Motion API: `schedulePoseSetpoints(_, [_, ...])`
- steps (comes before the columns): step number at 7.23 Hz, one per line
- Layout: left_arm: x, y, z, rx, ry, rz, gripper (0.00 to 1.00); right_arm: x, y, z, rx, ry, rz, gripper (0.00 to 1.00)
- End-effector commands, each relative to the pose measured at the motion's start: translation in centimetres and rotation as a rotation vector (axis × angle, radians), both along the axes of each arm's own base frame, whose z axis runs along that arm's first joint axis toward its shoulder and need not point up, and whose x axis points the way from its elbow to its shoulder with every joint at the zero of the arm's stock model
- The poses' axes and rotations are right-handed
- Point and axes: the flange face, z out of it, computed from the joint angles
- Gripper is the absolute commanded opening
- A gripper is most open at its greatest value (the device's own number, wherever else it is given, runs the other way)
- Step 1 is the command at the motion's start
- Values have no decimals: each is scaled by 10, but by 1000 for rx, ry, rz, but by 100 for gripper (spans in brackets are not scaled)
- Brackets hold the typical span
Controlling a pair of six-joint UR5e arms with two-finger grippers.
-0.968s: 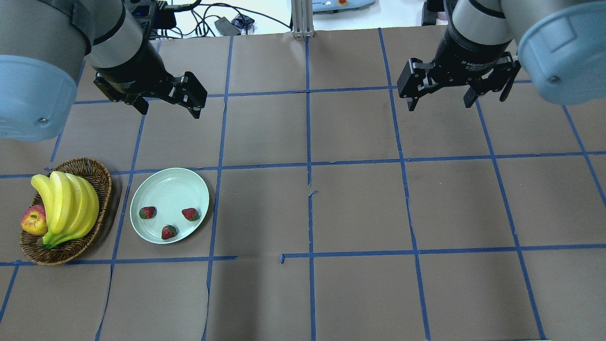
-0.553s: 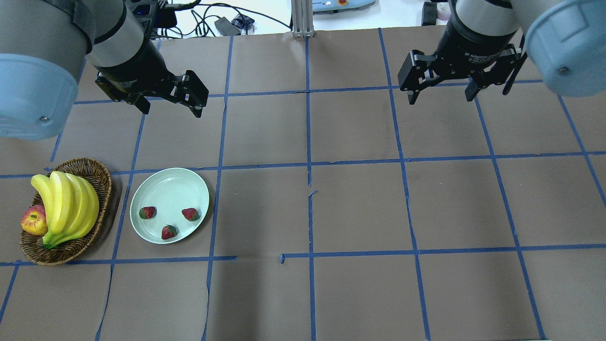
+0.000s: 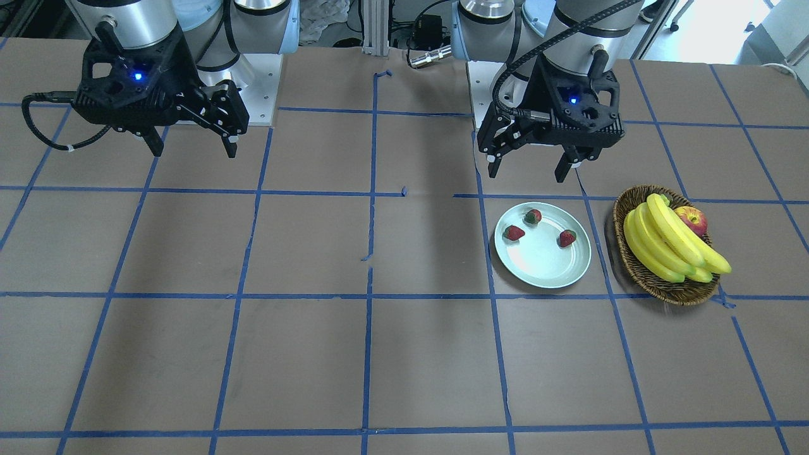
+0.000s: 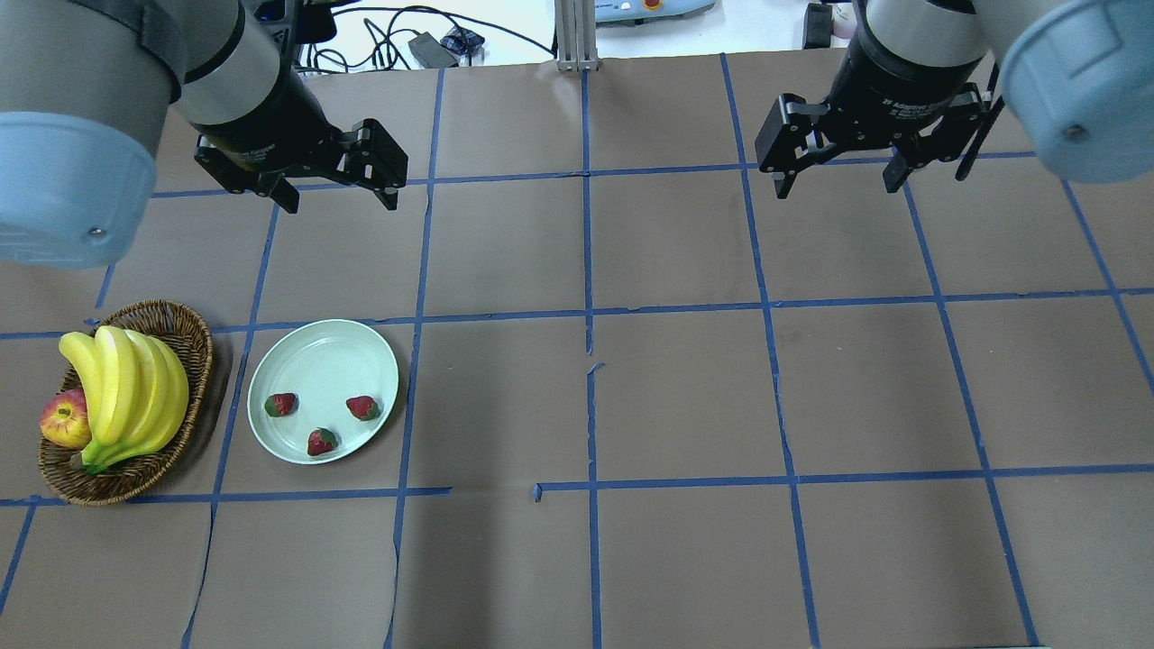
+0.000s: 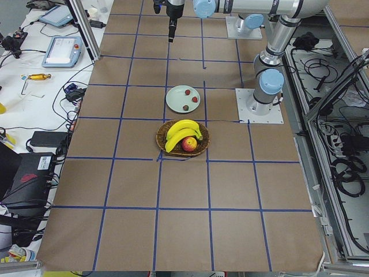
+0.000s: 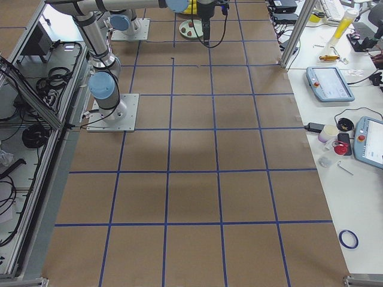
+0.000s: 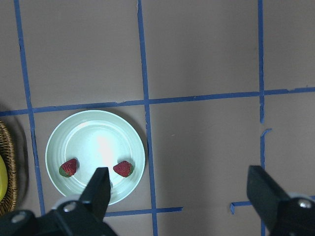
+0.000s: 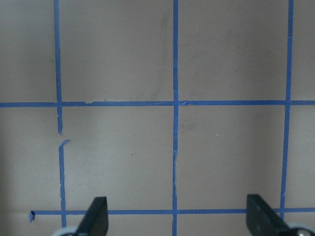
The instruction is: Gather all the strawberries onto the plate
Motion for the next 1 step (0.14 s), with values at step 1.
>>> schedulePoseSetpoints(1, [0, 2, -1, 7, -2, 6, 100, 0, 0, -1, 3, -1, 0, 100])
